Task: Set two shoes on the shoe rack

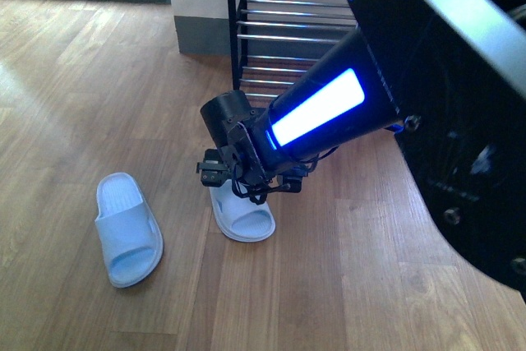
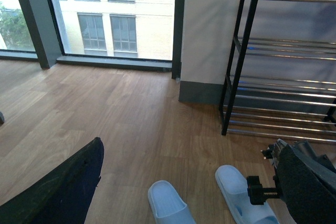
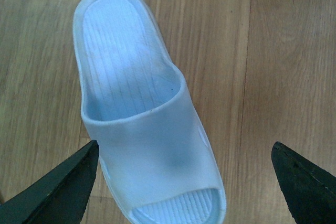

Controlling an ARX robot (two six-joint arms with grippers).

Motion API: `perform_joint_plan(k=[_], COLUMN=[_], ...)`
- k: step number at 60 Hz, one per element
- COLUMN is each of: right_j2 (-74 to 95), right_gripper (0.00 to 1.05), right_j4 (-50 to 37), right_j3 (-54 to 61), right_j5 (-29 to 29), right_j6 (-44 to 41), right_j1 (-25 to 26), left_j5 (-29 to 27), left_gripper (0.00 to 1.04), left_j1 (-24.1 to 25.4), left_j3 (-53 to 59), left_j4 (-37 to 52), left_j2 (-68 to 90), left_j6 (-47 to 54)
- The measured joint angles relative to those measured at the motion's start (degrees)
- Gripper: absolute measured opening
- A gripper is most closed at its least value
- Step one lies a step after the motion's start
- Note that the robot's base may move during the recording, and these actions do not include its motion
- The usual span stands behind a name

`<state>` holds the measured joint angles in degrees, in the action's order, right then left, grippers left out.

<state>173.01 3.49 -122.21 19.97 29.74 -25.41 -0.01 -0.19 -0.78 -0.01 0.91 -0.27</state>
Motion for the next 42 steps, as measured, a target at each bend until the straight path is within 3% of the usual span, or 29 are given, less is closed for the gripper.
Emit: perform_joint_plan(k=[9, 19, 29, 42], right_j2=[7.19, 8.57, 9.14, 16.22], right_gripper=[0.95, 0.95, 0.95, 0.95], right_j4=[9.4, 10.21, 10.19, 19.58], right_j3=[-12.15, -16.31, -18.64, -30.64], right_j5=[-0.2, 1.29, 0.74, 1.6], right_j6=[10.58, 18.97, 20.44, 19.71], right_j1=[0.83, 2.12, 3.23, 3.19], left_j5=[0.0, 0.0, 0.0, 0.0], left_gripper=[0.95, 0.95, 0.95, 0.95], left_j1=[0.0, 0.0, 0.0, 0.0], left_j3=[0.0, 0.0, 0.0, 0.0], left_j4=[0.0, 0.0, 0.0, -0.02], left_j2=[0.0, 0.0, 0.0, 0.0], left_j6=[0.0, 0.0, 0.0, 0.0])
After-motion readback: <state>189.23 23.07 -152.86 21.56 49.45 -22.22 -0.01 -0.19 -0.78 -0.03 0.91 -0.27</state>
